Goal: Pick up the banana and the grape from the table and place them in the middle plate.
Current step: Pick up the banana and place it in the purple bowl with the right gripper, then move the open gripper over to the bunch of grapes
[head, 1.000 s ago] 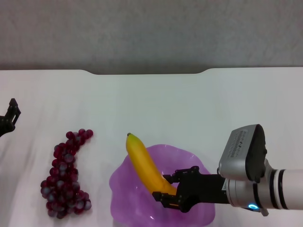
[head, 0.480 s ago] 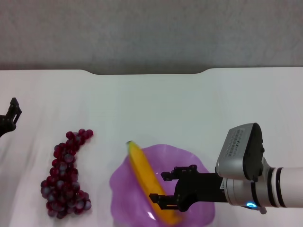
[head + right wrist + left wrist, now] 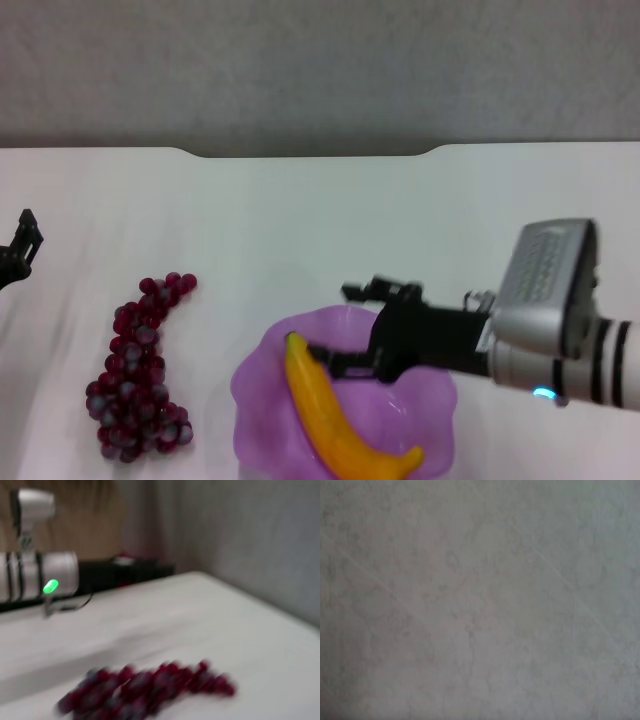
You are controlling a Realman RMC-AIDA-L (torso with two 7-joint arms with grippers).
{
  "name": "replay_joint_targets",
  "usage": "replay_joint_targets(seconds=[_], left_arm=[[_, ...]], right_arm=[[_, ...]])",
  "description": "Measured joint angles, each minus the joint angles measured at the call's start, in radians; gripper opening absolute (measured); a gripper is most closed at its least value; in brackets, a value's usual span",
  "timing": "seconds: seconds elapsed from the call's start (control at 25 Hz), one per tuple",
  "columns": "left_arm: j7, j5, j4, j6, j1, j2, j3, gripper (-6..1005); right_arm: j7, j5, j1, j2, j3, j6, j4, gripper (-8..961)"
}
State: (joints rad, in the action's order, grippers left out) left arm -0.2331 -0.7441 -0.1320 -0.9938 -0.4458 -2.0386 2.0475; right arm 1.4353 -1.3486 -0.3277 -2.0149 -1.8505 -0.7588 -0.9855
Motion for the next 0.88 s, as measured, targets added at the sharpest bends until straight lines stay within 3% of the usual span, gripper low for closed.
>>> replay_joint_targets(seconds=[0.12, 0.24, 0.28, 0.36, 0.4, 0.72, 0.88], left_arm=[[0.0, 0.0, 0.0, 0.0, -0.001, 0.0, 0.001, 712], [0.0, 0.0, 0.0, 0.001, 0.001, 0.0, 0.002, 712], [0.0, 0.0, 0.0, 0.001, 0.001, 0.0, 0.002, 712], [0.0, 0.0, -0.001, 0.001, 0.001, 0.0, 0.002, 711], [0.0, 0.0, -0.001, 0.001, 0.002, 0.0, 0.002, 711], [-0.005, 0.001, -0.004, 0.001, 0.003, 0.0, 0.002, 712], [-0.005, 0.006, -0.007, 0.001, 0.0, -0.002, 0.002, 712]], right_arm=[[-0.104, 0.104, 0.032, 0.001, 0.05, 0.017, -0.012, 893], [-0.276, 0.315, 0.037, 0.003, 0.168, 0.011, 0.069, 891], [-0.276, 0.315, 0.037, 0.003, 0.168, 0.011, 0.069, 890], [-0.459, 0.528, 0.042, 0.002, 0.256, -0.046, 0.169, 888], [-0.459, 0.528, 0.042, 0.002, 0.256, -0.046, 0.169, 888], [-0.943, 1.092, 0.036, -0.002, 0.299, -0.373, 0.542, 888], [-1.029, 1.232, 0.015, -0.006, 0.293, -0.427, 0.673, 889]])
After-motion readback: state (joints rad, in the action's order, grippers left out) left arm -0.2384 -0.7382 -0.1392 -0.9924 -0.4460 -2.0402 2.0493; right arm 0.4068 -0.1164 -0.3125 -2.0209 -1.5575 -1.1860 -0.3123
